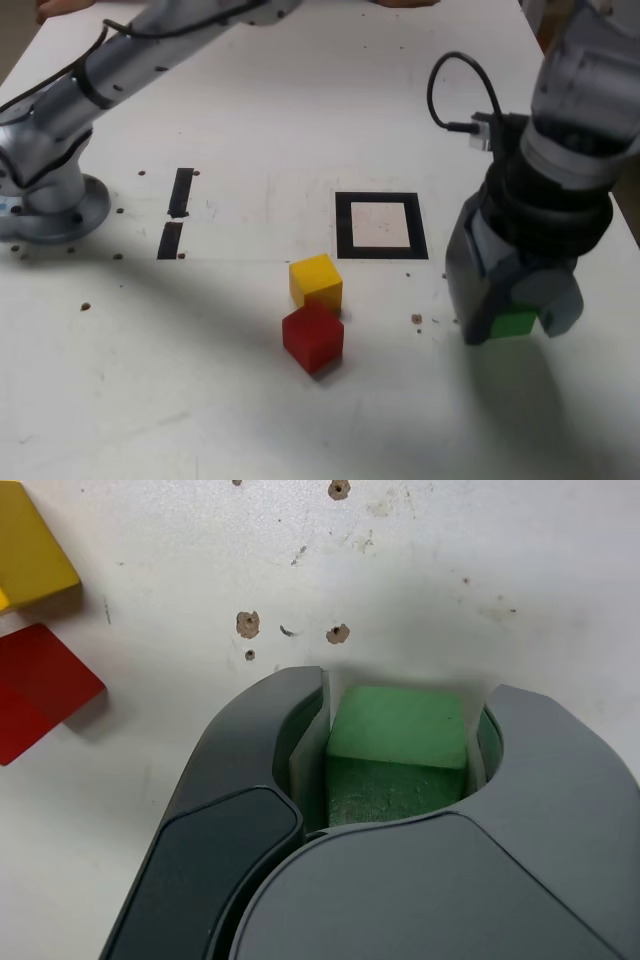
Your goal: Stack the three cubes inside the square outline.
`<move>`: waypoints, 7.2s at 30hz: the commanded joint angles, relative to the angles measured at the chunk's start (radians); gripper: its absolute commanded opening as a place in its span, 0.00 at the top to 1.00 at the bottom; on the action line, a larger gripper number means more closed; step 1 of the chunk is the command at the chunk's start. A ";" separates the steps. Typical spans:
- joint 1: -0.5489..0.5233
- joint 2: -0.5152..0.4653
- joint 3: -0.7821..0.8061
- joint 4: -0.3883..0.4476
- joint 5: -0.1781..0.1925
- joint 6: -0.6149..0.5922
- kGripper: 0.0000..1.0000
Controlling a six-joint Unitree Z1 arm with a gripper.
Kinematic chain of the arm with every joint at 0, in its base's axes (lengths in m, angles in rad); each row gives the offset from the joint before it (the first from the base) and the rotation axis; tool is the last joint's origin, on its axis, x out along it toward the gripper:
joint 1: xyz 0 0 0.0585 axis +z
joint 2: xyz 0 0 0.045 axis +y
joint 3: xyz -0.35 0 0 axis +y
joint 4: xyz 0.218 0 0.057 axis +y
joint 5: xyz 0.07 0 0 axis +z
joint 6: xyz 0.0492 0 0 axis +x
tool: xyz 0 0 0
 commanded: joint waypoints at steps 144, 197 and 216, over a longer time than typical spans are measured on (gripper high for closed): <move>0.242 -0.329 0.644 -0.176 0.035 0.238 0.85; 0.184 -0.582 0.769 -0.114 0.025 0.171 0.00; -0.010 -0.582 1.045 -0.416 -0.148 -0.234 0.01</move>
